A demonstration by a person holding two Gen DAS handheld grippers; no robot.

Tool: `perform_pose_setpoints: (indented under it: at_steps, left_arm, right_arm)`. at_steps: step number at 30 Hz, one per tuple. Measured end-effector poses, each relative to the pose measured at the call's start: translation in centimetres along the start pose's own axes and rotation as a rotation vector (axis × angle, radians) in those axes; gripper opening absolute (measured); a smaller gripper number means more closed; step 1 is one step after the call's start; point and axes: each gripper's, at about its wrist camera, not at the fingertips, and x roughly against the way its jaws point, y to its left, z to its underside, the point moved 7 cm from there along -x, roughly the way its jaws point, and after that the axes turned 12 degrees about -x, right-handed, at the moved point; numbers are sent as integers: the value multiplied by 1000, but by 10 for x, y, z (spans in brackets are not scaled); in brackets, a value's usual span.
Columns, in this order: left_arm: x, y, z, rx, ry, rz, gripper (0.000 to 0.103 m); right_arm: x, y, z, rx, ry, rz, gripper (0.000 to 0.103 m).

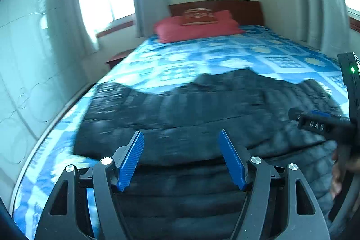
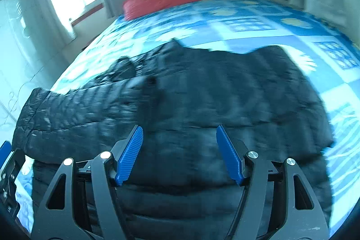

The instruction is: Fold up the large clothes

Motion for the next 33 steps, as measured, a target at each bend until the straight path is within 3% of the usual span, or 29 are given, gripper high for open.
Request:
perform_pose_setpoints:
  at_steps: [3, 4, 5, 8, 13, 16, 22, 25, 27, 29, 30, 33]
  left_arm:
    - [-4, 33, 15, 46, 30, -37, 68]
    - [-4, 41, 18, 57, 34, -44, 68]
    - [-3, 51, 21, 68, 36, -55, 68]
    - [3, 78, 26, 89, 22, -82, 68]
    - [4, 110, 33, 132, 11, -120, 68]
    - [-5, 116, 41, 155, 40, -119, 68]
    - [-26, 102, 46, 138, 77, -83, 68]
    - [-40, 94, 46, 139, 103, -54, 68]
    - [-49, 89, 43, 126, 117, -39, 68]
    - [-59, 86, 39, 115, 120, -37, 68]
    - [-63, 86, 37, 113, 121, -33, 68]
    - [-86, 80, 28, 102, 137, -10, 68]
  right_arm:
    - [-25, 21, 8, 20, 64, -21, 62]
    - [-32, 27, 12, 33, 92, -23, 33]
    - [-36, 33, 15, 42, 117, -30, 17]
    - [-19, 34, 8, 54, 60, -36, 16]
    - [16, -8, -17, 50, -48, 40, 15]
    - [22, -50, -27, 42, -75, 139, 15]
    - [3, -115, -27, -10, -22, 238, 15]
    - [-3, -120, -25, 1, 8, 231, 19]
    - [6, -118, -29, -2, -14, 257, 33]
    - [24, -108, -36, -14, -90, 247, 52]
    - [30, -99, -38, -8, -113, 226, 53]
    - [21, -67, -35, 14, -70, 102, 53]
